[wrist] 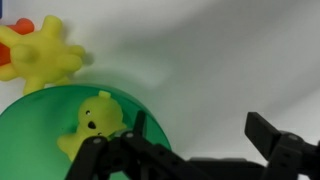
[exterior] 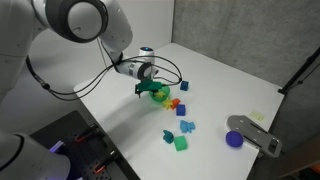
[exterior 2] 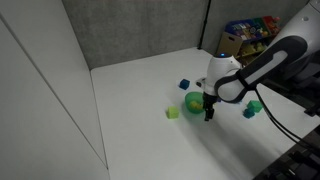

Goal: Pick up the blue toy from the green bowl and put it on the table, slide the green bowl a little backward on the table

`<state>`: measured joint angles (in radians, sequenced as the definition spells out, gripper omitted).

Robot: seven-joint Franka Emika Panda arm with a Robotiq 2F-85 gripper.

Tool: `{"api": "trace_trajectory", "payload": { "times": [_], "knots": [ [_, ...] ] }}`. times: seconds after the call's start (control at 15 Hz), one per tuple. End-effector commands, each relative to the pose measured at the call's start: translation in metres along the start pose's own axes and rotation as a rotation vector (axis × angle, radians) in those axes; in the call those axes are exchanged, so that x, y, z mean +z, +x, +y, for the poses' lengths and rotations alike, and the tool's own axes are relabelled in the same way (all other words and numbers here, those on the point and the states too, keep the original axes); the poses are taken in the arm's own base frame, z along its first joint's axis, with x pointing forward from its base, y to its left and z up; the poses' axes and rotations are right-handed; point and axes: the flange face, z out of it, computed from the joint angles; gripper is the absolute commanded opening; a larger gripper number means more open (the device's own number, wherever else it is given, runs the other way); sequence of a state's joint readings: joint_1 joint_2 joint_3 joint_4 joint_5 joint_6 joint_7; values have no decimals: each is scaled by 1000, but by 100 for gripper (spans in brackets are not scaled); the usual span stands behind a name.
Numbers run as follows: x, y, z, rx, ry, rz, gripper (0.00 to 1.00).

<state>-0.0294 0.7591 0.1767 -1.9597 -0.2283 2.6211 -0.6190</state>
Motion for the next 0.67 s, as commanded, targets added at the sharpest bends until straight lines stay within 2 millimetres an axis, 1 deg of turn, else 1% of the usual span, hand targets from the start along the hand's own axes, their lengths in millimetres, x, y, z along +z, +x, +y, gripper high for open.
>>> {"api": "trace_trajectory", "payload": {
  "times": [0.0,0.6],
  "knots": [
    [-12,-11,-13,-17,15,-3,100],
    [-13,-22,-36,-40,48,-27,100]
  ]
}}
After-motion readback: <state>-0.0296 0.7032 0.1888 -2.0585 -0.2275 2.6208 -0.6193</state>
